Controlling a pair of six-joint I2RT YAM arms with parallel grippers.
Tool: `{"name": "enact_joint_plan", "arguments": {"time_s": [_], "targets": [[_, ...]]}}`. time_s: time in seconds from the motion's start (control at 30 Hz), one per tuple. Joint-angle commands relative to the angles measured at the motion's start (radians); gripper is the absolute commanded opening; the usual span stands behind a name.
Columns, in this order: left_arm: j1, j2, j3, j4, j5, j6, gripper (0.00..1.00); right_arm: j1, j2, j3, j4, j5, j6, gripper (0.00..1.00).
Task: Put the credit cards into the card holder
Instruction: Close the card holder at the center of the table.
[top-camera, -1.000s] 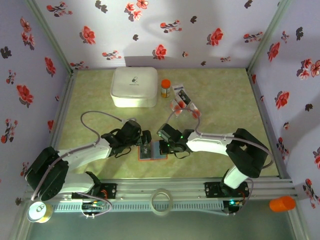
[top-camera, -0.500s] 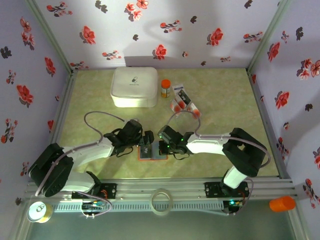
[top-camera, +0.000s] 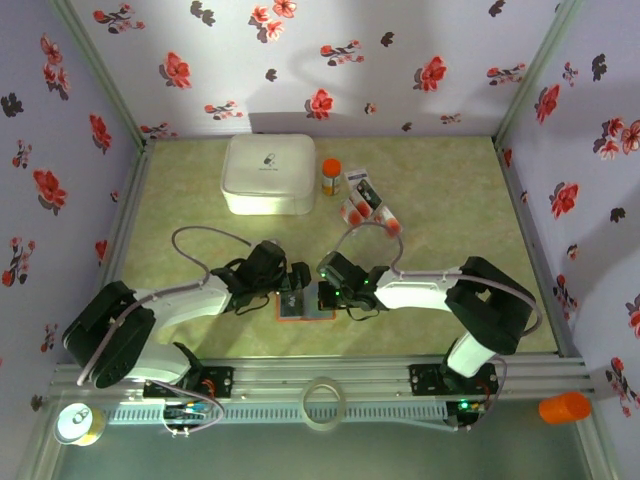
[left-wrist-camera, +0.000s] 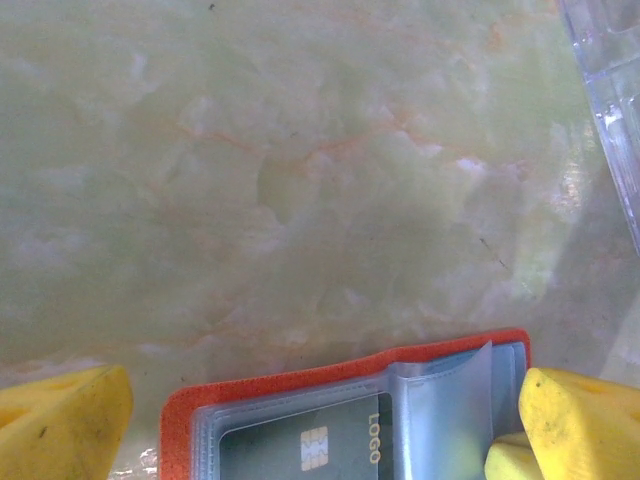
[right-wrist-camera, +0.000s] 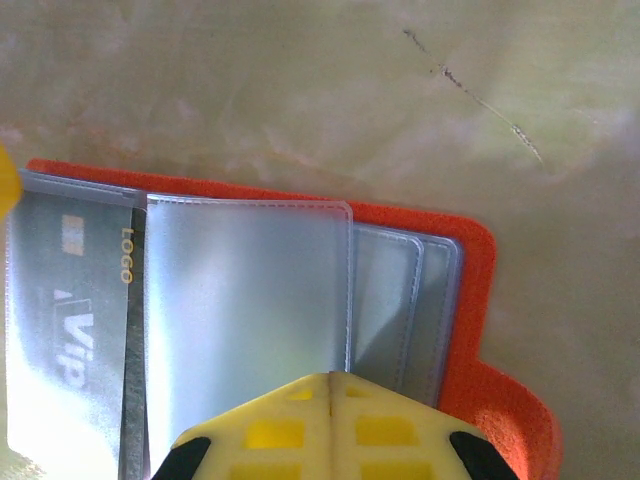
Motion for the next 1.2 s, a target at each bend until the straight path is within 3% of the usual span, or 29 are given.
{"name": "enact_joint_plan", "arguments": {"time_s": [0.0,0.37,0.77,1.17], "targets": [[0.007,0.016,-0.02,0.025,0.014,-0.019,1.0,0.002,0.023,-0.042,-0.077,-0.001,0.015,0.01],[-0.006,0.051,-0.021,0.068,0.059,-0.027,1.0,0.001,0.03,-0.056,-0.059,-0.007,0.021,0.0],[-0.016,-0.009,-0.017,0.077,0.075,-0.044,1.0,0.001,0.038,-0.066,-0.041,-0.012,0.024,0.0],[-0.024,-0.05,-0.05,0.241,0.151,-0.117,1.0,0.002,0.041,-0.066,-0.034,-0.018,0.025,0.0]]}}
